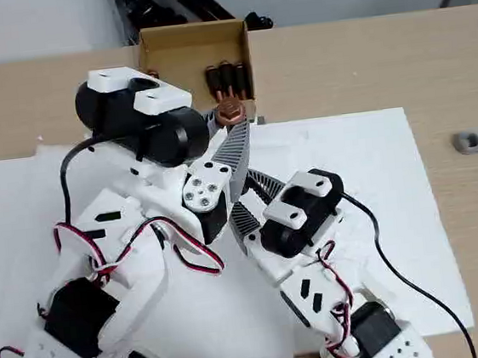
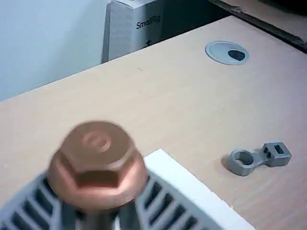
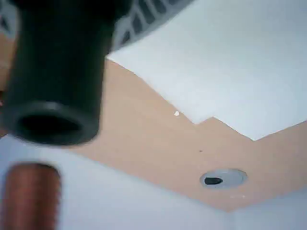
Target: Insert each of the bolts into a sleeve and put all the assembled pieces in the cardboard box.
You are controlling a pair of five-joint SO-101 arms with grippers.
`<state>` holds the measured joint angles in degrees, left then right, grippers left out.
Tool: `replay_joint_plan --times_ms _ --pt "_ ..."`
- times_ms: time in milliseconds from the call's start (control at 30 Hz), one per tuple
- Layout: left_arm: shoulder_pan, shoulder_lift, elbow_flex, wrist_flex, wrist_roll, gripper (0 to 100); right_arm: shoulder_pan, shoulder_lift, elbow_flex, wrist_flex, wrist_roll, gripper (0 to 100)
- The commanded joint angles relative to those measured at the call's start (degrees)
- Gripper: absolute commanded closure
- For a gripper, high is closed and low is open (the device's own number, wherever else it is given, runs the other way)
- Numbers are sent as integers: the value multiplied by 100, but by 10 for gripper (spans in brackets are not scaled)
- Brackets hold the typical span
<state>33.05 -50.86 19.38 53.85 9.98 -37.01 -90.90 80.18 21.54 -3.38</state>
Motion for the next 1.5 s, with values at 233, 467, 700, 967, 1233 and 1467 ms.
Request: replay_joint_plan --times_ms 233,467,700,967,1233,1467 --pt "-18 -26 224 26 35 994 -48 -22 -70 -171 -26 995" --pt "-457 -26 233 18 26 994 -48 -22 -70 -171 -26 995" --pt "-580 -26 233 132 193 994 -48 -22 -70 -171 -26 995" --pt "-536 -26 189 44 422 994 -48 -22 -70 -171 -26 995" --pt "-527 -26 -57 53 422 994 -48 -22 -70 -171 -26 995" --pt "-527 -9 -567 255 158 994 -48 -22 -70 -171 -18 995"
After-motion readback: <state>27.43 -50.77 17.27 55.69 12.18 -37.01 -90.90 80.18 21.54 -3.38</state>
